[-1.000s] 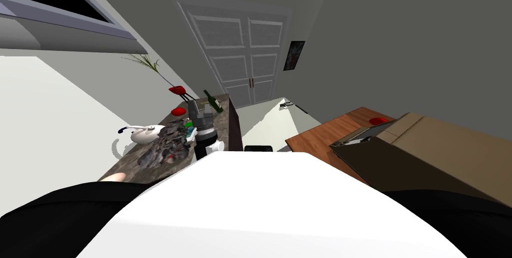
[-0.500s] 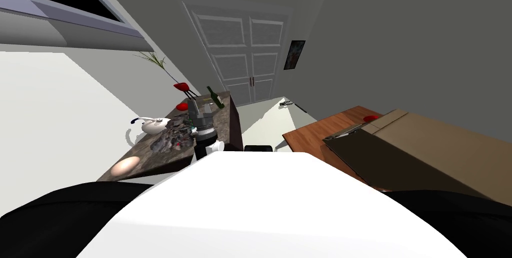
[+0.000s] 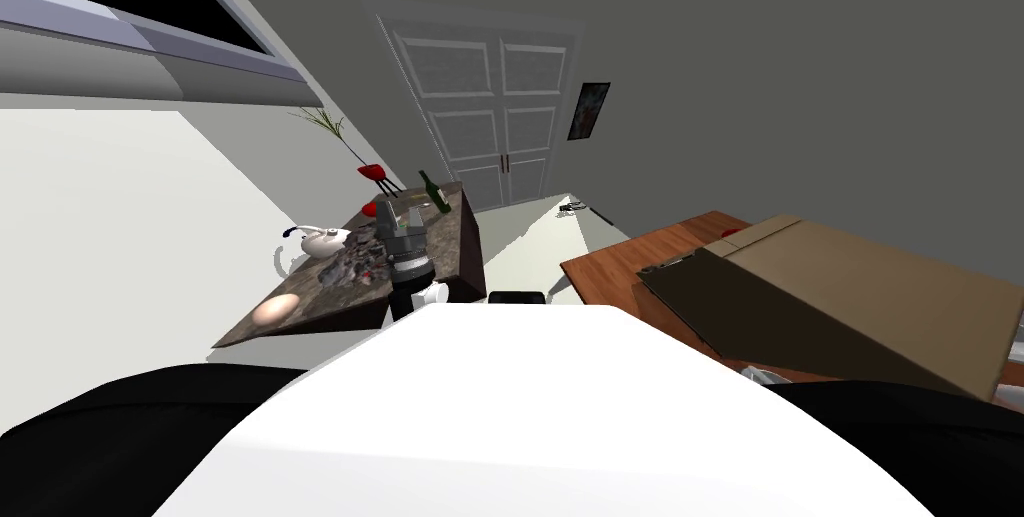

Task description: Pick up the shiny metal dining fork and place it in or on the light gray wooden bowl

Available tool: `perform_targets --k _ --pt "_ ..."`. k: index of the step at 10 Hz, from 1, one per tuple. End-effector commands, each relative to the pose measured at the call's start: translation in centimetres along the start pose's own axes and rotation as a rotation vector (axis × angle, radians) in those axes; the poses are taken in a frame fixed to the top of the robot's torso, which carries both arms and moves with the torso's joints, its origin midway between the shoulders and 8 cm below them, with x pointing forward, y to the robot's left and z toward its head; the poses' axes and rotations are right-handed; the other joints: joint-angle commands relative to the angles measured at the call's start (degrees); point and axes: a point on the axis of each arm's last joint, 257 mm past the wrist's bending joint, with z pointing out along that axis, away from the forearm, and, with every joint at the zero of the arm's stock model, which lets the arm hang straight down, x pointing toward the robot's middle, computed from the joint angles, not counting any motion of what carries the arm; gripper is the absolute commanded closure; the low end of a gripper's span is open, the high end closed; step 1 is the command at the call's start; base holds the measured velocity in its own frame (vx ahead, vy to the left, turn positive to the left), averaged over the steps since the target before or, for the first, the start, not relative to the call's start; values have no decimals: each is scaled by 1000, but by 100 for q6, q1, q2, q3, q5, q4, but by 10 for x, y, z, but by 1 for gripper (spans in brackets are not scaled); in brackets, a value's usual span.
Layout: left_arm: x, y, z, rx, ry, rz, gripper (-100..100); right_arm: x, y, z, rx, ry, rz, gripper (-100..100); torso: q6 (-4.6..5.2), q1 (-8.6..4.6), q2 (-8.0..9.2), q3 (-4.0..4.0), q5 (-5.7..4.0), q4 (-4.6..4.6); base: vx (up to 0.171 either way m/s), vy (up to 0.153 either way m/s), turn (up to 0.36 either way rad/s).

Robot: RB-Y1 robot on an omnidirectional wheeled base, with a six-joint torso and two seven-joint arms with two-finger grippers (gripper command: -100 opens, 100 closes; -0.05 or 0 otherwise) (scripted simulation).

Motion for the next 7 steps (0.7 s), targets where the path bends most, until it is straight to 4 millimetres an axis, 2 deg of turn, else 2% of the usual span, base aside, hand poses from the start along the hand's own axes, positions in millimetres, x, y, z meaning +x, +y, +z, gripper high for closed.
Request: perform_targets --k 1,4,6,7 --pt "0 0 0 0 0 0 0 -16 -4 1 12 -38 26 100 0 0 0 0 0 0 -142 -96 36" --pt "0 0 0 0 0 0 0 -50 -11 1 26 -109 63 100 15 -9 33 20 -5 9 -160 -77 12" --pt "0 0 0 0 0 0 0 -50 -11 1 26 -109 63 100 17 -7 15 12 -3 6 -64 -43 -2" --pt "0 0 0 0 0 0 0 -72 -15 1 33 -155 86 100 16 7 -5 0 1 2 -75 -52 -4"
